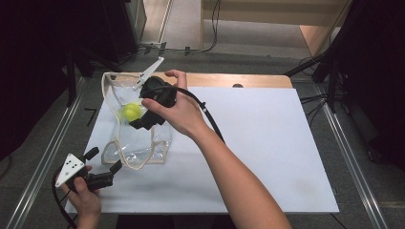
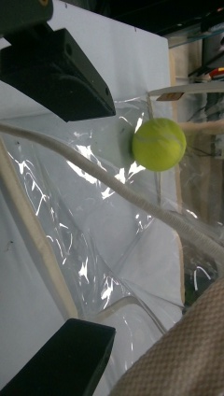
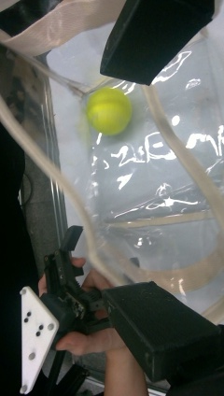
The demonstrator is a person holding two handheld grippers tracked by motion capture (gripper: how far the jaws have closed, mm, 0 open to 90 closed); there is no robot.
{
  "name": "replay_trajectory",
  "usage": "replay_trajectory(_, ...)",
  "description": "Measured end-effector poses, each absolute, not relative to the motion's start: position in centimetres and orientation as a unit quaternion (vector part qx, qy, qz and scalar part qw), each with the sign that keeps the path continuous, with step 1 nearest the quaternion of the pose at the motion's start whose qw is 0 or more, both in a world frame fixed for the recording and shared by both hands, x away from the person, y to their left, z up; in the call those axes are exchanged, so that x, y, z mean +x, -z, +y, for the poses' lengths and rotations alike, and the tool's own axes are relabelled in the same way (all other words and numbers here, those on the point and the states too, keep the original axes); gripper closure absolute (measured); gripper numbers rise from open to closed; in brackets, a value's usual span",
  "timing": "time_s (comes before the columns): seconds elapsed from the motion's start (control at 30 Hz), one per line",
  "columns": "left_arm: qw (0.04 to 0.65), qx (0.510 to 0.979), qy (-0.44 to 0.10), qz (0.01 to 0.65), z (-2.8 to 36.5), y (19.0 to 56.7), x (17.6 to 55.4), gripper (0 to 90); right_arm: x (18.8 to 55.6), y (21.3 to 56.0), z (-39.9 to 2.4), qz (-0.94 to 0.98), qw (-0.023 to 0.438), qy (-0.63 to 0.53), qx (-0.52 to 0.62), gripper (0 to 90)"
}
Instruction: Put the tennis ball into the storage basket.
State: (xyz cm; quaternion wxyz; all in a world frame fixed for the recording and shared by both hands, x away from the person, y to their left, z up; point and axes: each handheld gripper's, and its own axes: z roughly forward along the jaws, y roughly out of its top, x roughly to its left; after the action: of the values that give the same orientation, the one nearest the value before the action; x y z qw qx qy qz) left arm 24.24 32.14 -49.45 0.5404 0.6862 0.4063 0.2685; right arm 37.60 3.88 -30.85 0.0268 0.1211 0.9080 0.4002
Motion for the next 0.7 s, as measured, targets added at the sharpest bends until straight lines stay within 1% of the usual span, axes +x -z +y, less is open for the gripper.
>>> replay_trajectory(0.5, 0.54, 0.686, -0.269, 0.407, 32.1, 49.5, 24.2, 0.0, 37.0, 32.3, -0.1, 0.899, 0.028, -0.413, 0.142, 0.0)
replay_trajectory(0.7, 0.543, 0.683, -0.267, 0.409, 32.2, 49.5, 24.2, 0.0, 36.4, 33.6, -2.3, 0.896, 0.035, -0.413, 0.16, 0.0)
